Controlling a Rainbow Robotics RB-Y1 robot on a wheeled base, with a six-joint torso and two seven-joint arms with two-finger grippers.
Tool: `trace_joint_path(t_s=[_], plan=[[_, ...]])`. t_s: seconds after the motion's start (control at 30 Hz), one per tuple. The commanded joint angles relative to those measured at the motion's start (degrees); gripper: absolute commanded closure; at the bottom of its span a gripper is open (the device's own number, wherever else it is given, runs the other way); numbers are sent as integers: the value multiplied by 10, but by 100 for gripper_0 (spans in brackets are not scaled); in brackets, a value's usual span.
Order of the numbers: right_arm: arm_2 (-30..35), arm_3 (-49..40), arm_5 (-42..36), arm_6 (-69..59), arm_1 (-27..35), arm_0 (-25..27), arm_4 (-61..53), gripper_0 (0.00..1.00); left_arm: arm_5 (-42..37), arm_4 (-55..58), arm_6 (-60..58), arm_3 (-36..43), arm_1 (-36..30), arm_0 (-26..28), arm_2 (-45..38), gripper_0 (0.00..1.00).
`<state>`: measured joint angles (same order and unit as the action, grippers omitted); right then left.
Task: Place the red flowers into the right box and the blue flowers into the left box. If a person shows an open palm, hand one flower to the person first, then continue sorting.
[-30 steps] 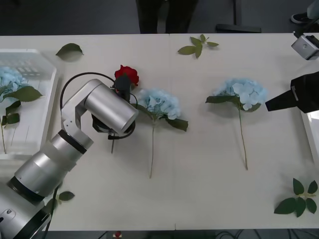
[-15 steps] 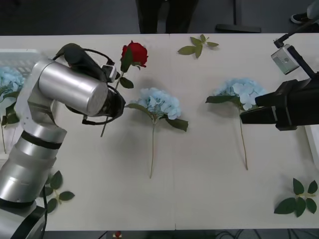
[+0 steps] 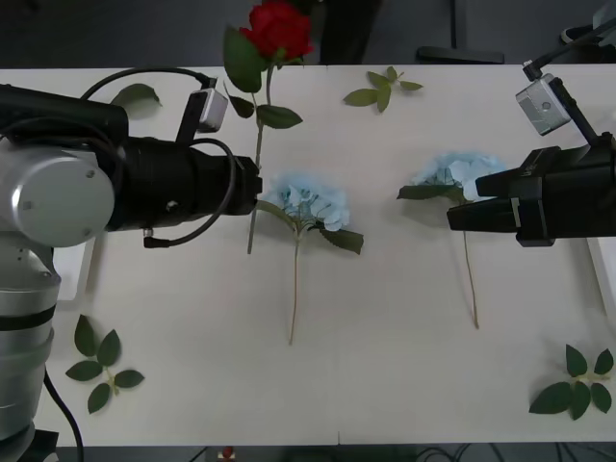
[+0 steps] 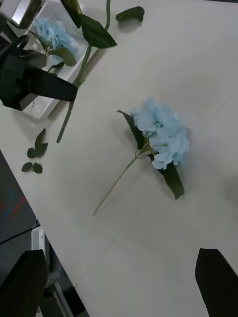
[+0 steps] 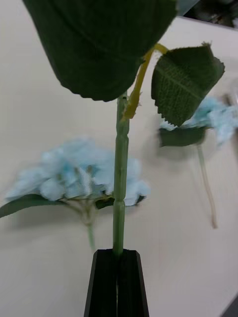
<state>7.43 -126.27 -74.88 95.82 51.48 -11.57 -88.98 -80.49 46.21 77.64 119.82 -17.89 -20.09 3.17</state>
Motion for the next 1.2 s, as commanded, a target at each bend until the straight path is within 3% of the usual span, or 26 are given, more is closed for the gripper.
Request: trace_joint_path(t_s=[0.03,0.4,0.77,1.07,1.2], plan=[[12,-16,4,20,-1,2,3,13,31,86,28,22,6,-4,-26,100],[12,-16,20,7,-24,3,-4,13,115,211,34,22,42,-4,-26,100],[7,-16,76,-49,-69,22,-57,13,242,247,45,23,40,-18,47,100],[-74,-16,194,-64,-76,15,-56,13,256,246,51,28,32,-35,64,100],[-93,-16,200,-71,-77,11,-44,13,264,245,51,28,32,-37,68,100]])
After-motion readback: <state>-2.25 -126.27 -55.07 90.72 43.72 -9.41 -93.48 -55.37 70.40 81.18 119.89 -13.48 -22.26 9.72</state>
